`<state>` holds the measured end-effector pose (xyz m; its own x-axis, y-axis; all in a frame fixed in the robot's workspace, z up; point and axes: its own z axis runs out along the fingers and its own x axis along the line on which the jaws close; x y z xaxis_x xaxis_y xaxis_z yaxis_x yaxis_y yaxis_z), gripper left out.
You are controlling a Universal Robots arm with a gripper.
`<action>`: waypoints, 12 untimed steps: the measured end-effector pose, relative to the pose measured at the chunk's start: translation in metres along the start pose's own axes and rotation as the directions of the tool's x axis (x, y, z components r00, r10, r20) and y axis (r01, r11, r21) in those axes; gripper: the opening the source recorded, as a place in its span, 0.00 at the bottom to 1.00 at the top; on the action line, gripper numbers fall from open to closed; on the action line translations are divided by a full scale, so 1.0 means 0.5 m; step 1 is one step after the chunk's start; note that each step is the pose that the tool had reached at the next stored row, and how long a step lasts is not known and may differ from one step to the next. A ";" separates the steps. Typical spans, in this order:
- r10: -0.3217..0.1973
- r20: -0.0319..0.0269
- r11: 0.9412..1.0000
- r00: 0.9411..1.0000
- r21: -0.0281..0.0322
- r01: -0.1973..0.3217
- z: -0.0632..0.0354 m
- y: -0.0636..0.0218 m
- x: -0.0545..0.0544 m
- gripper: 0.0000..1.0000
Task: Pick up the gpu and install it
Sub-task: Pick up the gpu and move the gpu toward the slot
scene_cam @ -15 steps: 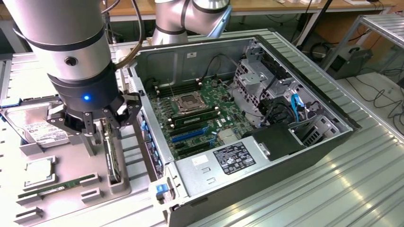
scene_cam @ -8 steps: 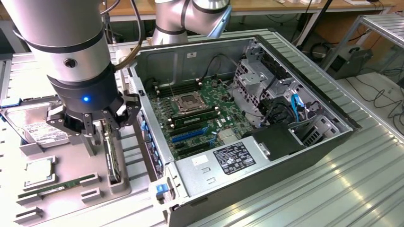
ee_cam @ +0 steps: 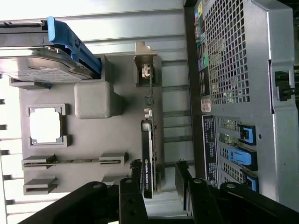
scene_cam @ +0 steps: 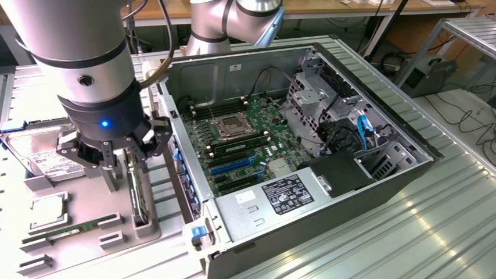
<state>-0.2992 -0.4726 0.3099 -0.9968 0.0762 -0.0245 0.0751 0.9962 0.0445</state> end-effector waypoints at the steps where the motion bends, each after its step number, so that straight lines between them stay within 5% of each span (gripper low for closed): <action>1: 0.000 0.000 1.000 1.000 0.000 0.000 0.001 0.000 0.000 0.42; 12: 0.000 0.000 1.000 1.000 0.000 0.000 0.007 -0.001 0.003 0.42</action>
<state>-0.3007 -0.4726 0.3064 -0.9968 0.0762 -0.0245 0.0751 0.9962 0.0444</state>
